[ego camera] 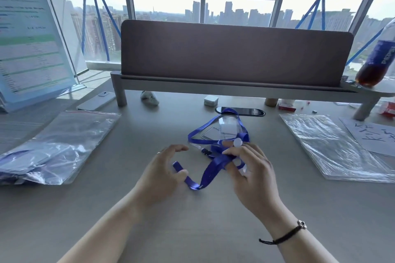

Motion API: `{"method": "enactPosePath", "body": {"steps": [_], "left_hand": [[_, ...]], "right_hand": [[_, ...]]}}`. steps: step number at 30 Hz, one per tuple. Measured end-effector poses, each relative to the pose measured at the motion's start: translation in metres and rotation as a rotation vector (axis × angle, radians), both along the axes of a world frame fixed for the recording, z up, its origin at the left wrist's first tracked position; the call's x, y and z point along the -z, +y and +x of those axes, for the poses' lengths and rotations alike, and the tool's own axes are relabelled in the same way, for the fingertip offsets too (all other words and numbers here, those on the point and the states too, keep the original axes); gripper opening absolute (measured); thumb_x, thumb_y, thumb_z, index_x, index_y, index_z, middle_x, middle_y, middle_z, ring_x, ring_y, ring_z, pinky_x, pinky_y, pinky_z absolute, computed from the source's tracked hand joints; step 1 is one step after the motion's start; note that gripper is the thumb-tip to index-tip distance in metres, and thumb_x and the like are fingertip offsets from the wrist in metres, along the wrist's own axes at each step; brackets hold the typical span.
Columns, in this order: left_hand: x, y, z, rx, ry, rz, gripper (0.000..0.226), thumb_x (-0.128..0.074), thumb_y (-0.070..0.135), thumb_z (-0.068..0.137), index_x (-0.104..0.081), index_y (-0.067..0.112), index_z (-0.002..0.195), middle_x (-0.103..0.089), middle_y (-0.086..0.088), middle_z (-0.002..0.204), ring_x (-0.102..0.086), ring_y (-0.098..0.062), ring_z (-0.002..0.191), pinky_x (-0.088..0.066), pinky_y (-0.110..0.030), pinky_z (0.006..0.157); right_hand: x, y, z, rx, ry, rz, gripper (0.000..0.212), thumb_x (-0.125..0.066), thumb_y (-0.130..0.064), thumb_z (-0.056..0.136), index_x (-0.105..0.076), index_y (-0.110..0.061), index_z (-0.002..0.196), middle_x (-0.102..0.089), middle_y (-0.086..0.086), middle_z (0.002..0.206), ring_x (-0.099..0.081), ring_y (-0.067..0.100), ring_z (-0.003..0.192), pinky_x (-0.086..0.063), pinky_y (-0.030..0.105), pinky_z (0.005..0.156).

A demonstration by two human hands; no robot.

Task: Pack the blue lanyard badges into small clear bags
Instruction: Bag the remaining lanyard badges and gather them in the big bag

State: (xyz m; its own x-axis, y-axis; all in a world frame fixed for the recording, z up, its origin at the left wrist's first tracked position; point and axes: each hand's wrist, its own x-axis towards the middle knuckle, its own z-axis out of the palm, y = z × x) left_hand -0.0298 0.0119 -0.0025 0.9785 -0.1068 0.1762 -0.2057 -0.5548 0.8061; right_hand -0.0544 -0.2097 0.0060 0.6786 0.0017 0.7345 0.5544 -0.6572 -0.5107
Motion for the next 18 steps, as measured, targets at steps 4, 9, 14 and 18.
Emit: {"method": "enactPosePath", "body": {"steps": [4, 9, 14, 18], "left_hand": [[-0.016, -0.010, -0.025, 0.310, 0.042, 0.005, 0.102, -0.079, 0.021, 0.068, -0.021, 0.063, 0.141, -0.051, 0.019, 0.131, -0.064, -0.004, 0.095, -0.048, -0.010, 0.081], [-0.022, -0.022, -0.038, 0.574, 0.045, -0.083, 0.096, -0.058, 0.001, 0.067, -0.029, 0.044, 0.148, -0.047, 0.016, 0.147, -0.053, -0.018, 0.128, -0.048, -0.032, 0.101], [-0.023, -0.019, -0.037, 0.634, 0.206, -0.308, 0.081, -0.051, 0.012, 0.064, -0.038, 0.023, 0.143, -0.052, 0.000, 0.145, -0.047, -0.024, 0.137, -0.037, -0.051, 0.114], [-0.021, -0.016, -0.032, 0.581, 0.202, -0.368, 0.068, -0.066, 0.034, 0.077, -0.043, 0.027, 0.140, -0.061, -0.007, 0.133, -0.056, -0.024, 0.128, -0.042, -0.039, 0.109]], "right_hand": [[0.005, 0.016, -0.011, -0.235, 0.298, -0.016, 0.015, -0.058, -0.031, 0.079, -0.071, -0.026, 0.085, -0.072, -0.017, 0.091, -0.064, 0.006, 0.088, -0.045, 0.014, 0.075], [0.007, 0.025, -0.017, -0.342, 0.430, -0.153, 0.021, -0.056, -0.026, 0.079, -0.074, -0.027, 0.092, -0.069, -0.017, 0.085, -0.058, 0.003, 0.082, -0.038, 0.010, 0.071], [0.002, 0.024, -0.019, -0.347, 0.384, -0.158, 0.029, -0.067, -0.004, 0.076, -0.070, -0.029, 0.090, -0.070, -0.020, 0.088, -0.058, -0.002, 0.079, -0.040, 0.010, 0.068], [-0.009, 0.024, -0.024, -0.393, 0.402, -0.066, 0.043, -0.058, 0.008, 0.078, -0.071, -0.028, 0.098, -0.070, -0.022, 0.093, -0.060, 0.000, 0.073, -0.040, 0.011, 0.065]]}}
